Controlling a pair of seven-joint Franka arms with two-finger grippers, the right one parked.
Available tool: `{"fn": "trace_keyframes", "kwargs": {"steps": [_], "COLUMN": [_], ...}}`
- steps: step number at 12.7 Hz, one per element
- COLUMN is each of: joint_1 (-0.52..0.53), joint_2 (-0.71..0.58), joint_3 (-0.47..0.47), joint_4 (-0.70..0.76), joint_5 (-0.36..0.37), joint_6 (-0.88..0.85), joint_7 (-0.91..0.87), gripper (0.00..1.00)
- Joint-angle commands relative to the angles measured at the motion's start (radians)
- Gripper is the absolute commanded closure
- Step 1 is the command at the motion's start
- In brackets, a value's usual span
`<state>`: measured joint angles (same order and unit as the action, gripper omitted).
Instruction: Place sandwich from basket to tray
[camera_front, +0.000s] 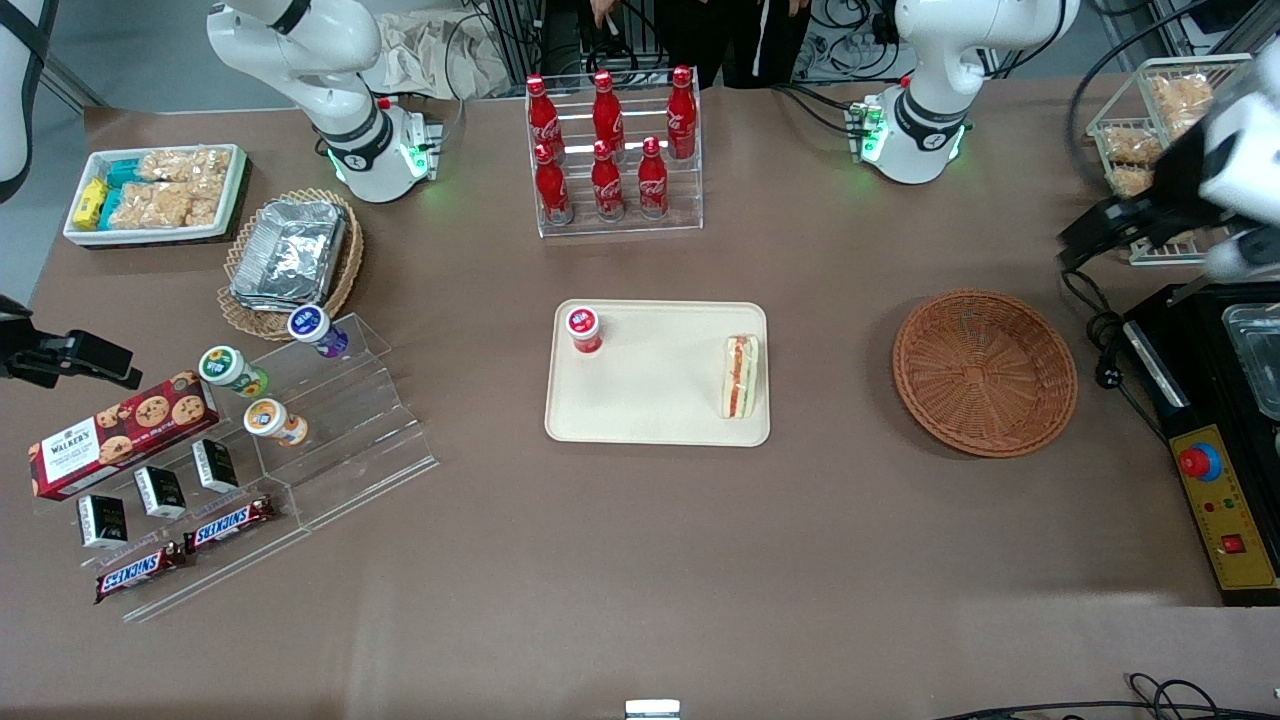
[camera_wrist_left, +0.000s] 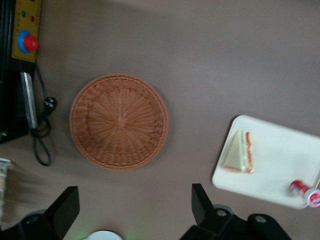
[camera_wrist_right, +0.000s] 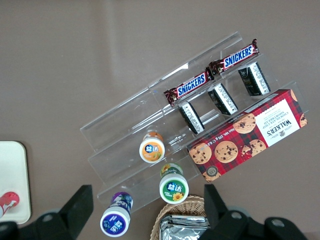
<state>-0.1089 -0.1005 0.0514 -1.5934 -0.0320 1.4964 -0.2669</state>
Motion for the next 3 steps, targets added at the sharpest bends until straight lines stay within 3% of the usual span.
{"fn": "trace_keyframes", "kwargs": {"steps": [1,3], "joint_1": [-0.029,-0.029], "joint_2": [-0.005,0.011], "joint_3": [0.041,0.044], "joint_4": [-0.008,0.001], "joint_5": [0.004,0.061], "joint_6": [-0.004,-0.004], "joint_7": [0.11,0.147], "gripper": [0.0,0.0]}}
